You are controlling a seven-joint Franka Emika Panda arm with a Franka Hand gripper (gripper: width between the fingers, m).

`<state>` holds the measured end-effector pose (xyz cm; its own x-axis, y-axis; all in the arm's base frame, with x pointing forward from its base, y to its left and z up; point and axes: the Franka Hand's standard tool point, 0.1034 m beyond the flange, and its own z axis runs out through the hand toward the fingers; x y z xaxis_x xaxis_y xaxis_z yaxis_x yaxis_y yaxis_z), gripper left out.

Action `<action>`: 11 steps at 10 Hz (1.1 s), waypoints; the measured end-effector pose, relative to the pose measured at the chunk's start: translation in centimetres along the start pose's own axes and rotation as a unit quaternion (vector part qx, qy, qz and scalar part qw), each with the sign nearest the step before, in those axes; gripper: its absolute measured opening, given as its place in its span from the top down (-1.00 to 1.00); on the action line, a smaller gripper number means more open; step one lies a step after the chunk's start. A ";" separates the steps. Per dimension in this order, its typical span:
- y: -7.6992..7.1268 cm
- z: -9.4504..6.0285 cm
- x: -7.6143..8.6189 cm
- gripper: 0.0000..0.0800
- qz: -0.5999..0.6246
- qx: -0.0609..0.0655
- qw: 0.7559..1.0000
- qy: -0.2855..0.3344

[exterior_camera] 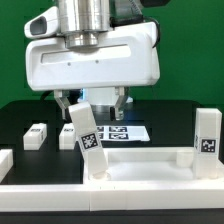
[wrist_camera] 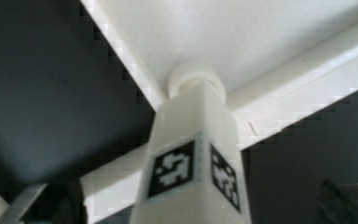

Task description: Assemble desk

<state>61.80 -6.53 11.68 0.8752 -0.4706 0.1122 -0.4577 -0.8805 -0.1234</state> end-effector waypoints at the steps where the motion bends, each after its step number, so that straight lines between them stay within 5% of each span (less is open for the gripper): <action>1: 0.9 -0.2 0.2 -0.62 -0.005 0.004 1.000 -0.009; 2: 1.3 -0.4 0.6 -0.62 -0.012 0.006 0.999 -0.029; 7: -2.6 0.0 0.9 -0.62 -0.024 0.009 0.999 -0.042; 11: -2.1 0.3 1.8 -0.62 -0.027 0.006 1.000 -0.012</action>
Offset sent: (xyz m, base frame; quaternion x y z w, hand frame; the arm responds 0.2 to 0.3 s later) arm 0.0265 0.0245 0.0106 -0.0129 -0.0516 -0.0295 0.9981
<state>64.32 -5.53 11.86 0.9020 -0.4213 0.0948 -0.4083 -0.9035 -0.1302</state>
